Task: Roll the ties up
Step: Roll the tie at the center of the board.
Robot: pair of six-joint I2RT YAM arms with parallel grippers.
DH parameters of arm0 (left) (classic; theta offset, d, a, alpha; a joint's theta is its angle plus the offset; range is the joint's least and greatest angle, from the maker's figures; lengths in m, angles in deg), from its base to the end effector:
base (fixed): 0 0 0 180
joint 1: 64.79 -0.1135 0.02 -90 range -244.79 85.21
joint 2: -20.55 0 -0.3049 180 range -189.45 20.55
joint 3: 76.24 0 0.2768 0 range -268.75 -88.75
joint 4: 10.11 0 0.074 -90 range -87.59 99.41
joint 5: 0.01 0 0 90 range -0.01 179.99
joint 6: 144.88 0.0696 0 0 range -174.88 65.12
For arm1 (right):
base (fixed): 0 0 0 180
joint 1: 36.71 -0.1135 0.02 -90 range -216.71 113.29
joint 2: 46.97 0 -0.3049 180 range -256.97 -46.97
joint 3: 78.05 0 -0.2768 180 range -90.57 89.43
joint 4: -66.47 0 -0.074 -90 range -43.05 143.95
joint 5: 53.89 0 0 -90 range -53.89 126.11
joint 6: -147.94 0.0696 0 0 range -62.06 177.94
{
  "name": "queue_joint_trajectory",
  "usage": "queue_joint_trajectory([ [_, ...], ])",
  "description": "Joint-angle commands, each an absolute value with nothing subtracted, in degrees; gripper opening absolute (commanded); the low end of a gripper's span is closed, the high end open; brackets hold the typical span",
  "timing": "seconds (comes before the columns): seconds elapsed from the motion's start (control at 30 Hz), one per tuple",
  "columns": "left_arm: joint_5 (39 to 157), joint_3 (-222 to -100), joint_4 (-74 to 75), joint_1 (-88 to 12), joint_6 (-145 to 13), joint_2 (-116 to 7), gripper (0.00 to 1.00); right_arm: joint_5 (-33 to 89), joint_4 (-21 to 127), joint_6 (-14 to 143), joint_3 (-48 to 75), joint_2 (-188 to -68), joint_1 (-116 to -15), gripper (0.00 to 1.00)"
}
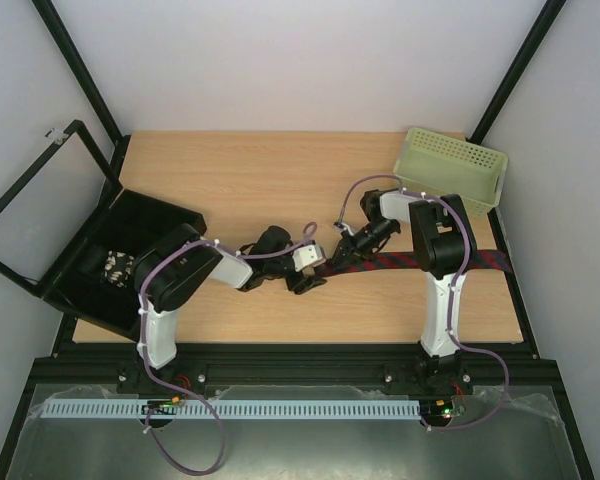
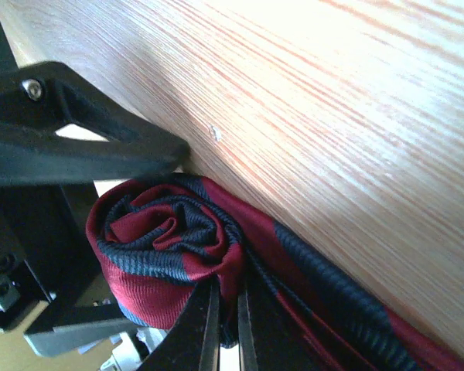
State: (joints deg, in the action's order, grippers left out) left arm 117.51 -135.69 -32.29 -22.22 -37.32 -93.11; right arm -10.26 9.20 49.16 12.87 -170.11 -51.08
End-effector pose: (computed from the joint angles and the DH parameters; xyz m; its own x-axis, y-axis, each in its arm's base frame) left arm 0.2870 -0.3073 0.0963 -0.1043 0.4592 -0.8822 0.9649 0.2618 0.0221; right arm 0.3877 0.1513 0.0918 -0.9334 -0.3479 -0.0875 -0.3010 0.6268 0.7187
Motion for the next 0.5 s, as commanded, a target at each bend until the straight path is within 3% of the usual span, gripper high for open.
queue_joint_trajectory([
  [0.0, 121.1, -131.6, -35.4, -24.0, -38.6, -91.8, 0.77, 3.0, 12.0, 49.8, 15.4, -174.5, -51.2, 0.01],
  [0.2, 120.9, -132.8, -42.2, -23.9, -40.0, -95.1, 0.78, 4.6, 11.8, 49.8, 14.5, -174.7, -51.2, 0.01],
  [0.3, 122.5, -135.2, -43.6, -23.9, -42.0, -97.5, 0.74, 4.1, 12.1, 50.0, 14.5, -174.5, -51.2, 0.01],
  [0.47, 122.2, -136.6, -41.0, -23.1, -41.6, -98.6, 0.46, 2.8, 12.6, 50.8, 14.1, -173.5, -51.2, 0.02],
])
